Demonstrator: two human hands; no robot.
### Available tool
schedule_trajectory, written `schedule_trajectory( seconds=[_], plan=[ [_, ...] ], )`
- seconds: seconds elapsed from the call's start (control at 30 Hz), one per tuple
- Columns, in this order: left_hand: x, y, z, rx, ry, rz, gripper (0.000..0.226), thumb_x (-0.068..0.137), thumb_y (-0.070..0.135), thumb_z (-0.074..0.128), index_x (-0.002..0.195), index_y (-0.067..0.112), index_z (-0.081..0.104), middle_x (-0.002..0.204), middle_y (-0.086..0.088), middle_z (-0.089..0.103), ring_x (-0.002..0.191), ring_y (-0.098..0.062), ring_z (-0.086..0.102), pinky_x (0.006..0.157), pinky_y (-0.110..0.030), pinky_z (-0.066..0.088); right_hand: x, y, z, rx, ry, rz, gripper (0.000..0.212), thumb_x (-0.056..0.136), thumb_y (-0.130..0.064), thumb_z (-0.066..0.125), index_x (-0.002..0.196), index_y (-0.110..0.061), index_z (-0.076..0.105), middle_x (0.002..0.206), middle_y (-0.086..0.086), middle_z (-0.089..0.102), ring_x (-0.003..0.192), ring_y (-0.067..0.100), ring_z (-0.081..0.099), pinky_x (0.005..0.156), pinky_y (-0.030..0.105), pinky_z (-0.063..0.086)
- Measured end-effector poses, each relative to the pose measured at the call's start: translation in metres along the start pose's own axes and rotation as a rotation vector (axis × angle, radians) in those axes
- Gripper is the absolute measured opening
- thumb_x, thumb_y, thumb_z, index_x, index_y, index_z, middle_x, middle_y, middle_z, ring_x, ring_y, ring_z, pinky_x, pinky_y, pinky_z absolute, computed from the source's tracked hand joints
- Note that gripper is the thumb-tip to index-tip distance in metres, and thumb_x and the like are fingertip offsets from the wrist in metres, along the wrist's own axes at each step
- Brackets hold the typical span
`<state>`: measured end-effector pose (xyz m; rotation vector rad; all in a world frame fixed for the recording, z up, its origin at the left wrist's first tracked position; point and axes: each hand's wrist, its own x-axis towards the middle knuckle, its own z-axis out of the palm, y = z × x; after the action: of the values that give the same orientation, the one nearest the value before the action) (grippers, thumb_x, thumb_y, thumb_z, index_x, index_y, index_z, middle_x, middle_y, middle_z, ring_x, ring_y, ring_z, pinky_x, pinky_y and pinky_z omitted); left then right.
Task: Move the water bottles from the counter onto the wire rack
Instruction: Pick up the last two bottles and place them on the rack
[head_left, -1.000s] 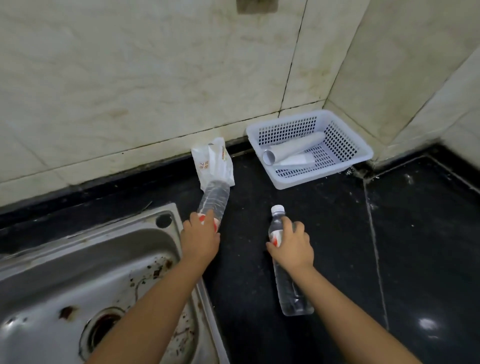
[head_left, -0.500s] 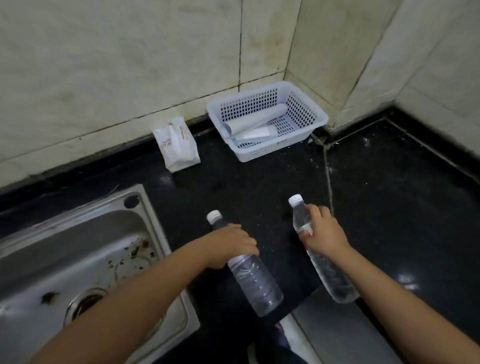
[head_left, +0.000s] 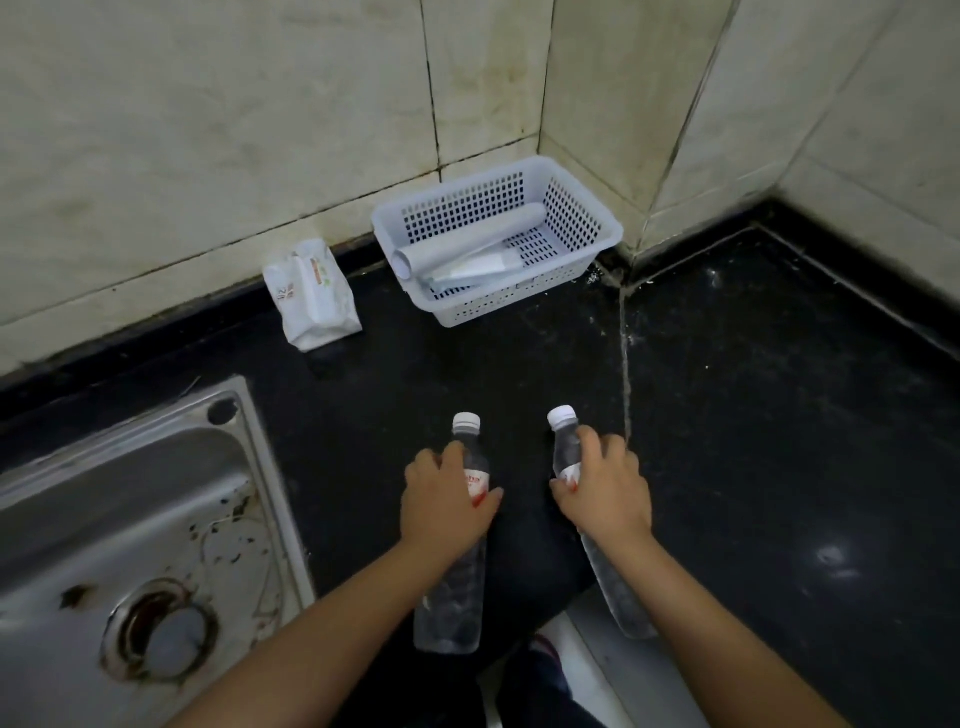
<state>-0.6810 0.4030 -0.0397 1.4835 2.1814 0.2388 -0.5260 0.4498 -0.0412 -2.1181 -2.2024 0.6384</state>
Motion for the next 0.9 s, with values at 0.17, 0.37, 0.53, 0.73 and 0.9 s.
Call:
schedule_trajectory(
  seconds=[0.17,0.37,0.53,0.73,0.9],
  plan=[
    [0.008,0.013,0.010,0.185,0.001,-0.114,0.071,0.084,0.043,0.055,0.140,0.016,0.021,0.130,-0.014,0.034,0.120,-0.029,0.036,0.095,-0.037,0.042,0.003,0.005,0.005,0.002,0.033,-0.014,0.063,0.082,-0.040,0.060,0.133,-0.022,0.029,0.130,0.008,0.040,0.121,0.028,0.040,0.097,0.040,0.037],
    [0.010,0.011,0.006,0.131,0.024,-0.084,0.062,0.085,0.036,0.056,0.136,0.014,0.028,0.126,-0.015,0.039,0.116,-0.030,0.040,0.092,-0.038,0.045,0.004,0.006,0.003,-0.020,0.094,-0.042,0.058,0.084,-0.038,0.057,0.132,-0.020,0.031,0.129,0.007,0.042,0.119,0.028,0.040,0.099,0.039,0.035],
    [-0.006,0.022,0.001,0.200,0.005,0.184,0.057,0.088,0.032,0.054,0.136,0.012,0.030,0.128,-0.017,0.042,0.115,-0.031,0.043,0.092,-0.038,0.044,-0.028,0.003,0.003,-0.024,0.302,-0.013,0.056,0.080,-0.026,0.065,0.127,-0.007,0.041,0.118,0.017,0.050,0.107,0.034,0.047,0.087,0.043,0.040],
    [-0.052,0.053,-0.001,0.368,0.074,0.706,0.066,0.090,0.033,0.052,0.144,0.012,0.020,0.135,-0.017,0.035,0.115,-0.030,0.042,0.092,-0.037,0.042,-0.123,0.030,0.003,0.265,0.628,0.292,0.059,0.070,-0.011,0.076,0.114,0.003,0.040,0.110,0.032,0.052,0.098,0.048,0.053,0.081,0.052,0.044],
    [-0.116,0.106,0.022,0.412,0.161,1.132,0.085,0.043,0.030,0.090,0.111,0.006,0.047,0.092,-0.023,0.065,0.067,-0.034,0.064,0.051,-0.035,0.054,-0.214,0.069,-0.009,0.224,0.849,0.427,0.057,0.058,-0.024,0.068,0.098,-0.005,0.032,0.091,0.031,0.059,0.074,0.047,0.060,0.060,0.049,0.050]
  ],
)
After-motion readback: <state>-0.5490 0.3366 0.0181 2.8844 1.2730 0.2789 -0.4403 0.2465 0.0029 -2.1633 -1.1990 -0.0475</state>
